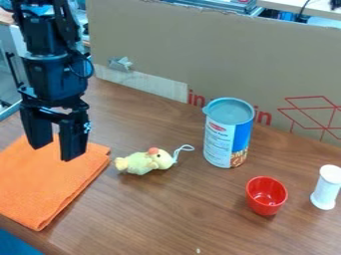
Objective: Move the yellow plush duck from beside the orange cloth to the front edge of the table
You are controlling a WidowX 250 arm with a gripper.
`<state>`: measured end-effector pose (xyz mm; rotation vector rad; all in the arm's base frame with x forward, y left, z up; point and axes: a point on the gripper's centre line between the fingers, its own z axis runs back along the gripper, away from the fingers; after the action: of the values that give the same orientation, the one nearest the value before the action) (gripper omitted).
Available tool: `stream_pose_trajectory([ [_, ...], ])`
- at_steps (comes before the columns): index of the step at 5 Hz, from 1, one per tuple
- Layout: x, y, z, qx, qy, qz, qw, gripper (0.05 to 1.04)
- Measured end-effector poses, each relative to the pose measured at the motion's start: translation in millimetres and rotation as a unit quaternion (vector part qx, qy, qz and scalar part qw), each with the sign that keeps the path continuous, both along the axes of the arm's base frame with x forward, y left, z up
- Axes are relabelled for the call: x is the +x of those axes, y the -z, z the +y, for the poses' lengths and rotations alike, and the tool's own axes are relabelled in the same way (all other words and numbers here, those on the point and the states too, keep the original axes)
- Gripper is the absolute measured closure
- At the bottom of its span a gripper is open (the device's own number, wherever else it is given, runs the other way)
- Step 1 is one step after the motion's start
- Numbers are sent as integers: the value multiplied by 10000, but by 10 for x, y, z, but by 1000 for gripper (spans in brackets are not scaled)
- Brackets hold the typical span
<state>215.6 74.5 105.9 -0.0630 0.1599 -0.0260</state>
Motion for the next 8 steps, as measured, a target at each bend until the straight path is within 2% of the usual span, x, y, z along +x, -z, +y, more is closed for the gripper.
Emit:
stream_pose_trajectory([
  [1,-25,46,-5,-34,-15,102,9999,83],
  [2,90,33,-95,58,663,-77,9978,83],
  [3,239,78,-251,39,1452,-183,9892,83],
  [4,400,239,-332,-26,1888,-192,9818,83],
  [5,543,289,-381,-86,2005,-604,9778,83],
  [6,700,346,-448,-102,2132,-679,9746,83],
  [8,806,510,-433,6,2029,-471,9781,83],
])
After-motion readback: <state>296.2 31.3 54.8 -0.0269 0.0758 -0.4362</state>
